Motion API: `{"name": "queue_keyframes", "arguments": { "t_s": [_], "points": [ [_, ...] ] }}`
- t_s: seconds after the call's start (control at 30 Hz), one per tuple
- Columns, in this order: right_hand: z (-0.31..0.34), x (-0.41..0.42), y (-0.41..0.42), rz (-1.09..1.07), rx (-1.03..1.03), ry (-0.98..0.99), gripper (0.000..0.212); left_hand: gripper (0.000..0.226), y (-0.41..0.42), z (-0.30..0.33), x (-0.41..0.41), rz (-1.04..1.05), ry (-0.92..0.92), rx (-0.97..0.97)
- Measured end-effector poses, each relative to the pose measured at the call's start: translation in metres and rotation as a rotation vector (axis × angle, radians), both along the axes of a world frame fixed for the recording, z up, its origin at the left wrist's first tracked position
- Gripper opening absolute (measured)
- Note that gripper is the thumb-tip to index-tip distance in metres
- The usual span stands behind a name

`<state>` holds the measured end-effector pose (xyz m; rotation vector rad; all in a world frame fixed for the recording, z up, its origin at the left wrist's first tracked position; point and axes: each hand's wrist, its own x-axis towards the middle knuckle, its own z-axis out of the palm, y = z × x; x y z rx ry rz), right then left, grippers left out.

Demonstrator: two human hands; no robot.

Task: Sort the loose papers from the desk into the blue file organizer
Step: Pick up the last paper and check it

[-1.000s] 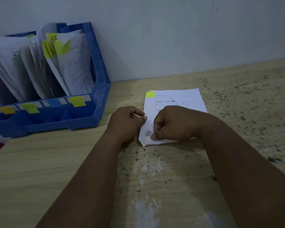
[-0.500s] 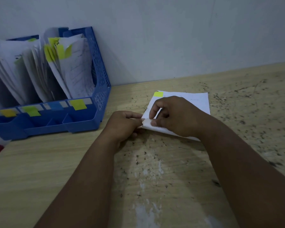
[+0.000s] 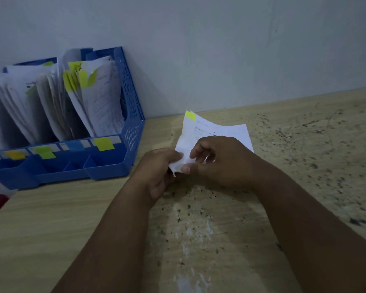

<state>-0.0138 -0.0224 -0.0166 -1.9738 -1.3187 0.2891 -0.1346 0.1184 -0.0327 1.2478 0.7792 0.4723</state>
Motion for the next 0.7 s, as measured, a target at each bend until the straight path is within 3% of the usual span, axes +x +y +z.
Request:
{"name": "queue_keyframes", "arguments": {
  "t_s": [0.33,0.5,0.7],
  "points": [
    [-0.011,0.002,0.014,-0.206,0.062,0.047,0.083,0.014,-0.006,0.017,-0.005,0.166,-0.246,0.131],
    [-0.014,0.006,0.018,-0.416,0.055,0.025,0.056,0.013,-0.003,0.021,-0.010,0.236,-0.330,0.101],
    [-0.014,0.011,0.018,-0.485,0.346,0.140,0.039,0.014,0.001,0.026,-0.019,0.144,-0.310,0.199]
  ]
}}
